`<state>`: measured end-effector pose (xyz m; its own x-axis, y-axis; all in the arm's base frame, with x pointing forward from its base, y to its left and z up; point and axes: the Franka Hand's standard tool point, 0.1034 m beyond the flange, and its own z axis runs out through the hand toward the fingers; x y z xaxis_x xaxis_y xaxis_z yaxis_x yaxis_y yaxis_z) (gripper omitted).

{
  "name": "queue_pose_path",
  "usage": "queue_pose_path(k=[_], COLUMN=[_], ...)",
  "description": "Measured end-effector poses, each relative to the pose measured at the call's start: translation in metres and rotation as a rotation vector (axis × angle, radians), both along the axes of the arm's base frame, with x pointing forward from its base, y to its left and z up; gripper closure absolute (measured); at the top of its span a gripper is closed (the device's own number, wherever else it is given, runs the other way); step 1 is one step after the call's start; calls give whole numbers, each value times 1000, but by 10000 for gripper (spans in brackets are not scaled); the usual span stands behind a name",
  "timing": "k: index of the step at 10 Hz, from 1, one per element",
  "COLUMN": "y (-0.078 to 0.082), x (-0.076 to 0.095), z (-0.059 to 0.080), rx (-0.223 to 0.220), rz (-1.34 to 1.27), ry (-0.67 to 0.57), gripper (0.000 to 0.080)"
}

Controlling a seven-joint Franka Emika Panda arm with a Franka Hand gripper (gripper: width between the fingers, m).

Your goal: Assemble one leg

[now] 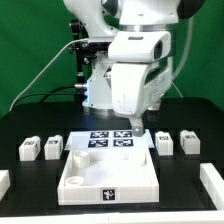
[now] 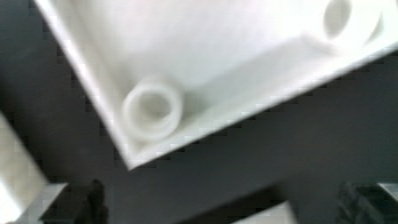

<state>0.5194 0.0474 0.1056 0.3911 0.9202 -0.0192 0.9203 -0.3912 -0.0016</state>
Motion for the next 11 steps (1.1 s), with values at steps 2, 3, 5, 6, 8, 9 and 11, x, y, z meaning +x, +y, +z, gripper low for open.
queue_pose_path(k=[2,3,5,6,8,9,11], y=[-18,-18,-21,-21,-27,-38,-52], x=[-20,-18,-18,-18,-35,-65,-81], z=[-14,-18,-18,-19,-31,-49,-65], rx=[8,11,3,4,6,14,24], rz=[238,311,478,477,479,464,443], ry=[2,-1,4,4,-15,-2,1], gripper=[150,150,150,150,150,150,150])
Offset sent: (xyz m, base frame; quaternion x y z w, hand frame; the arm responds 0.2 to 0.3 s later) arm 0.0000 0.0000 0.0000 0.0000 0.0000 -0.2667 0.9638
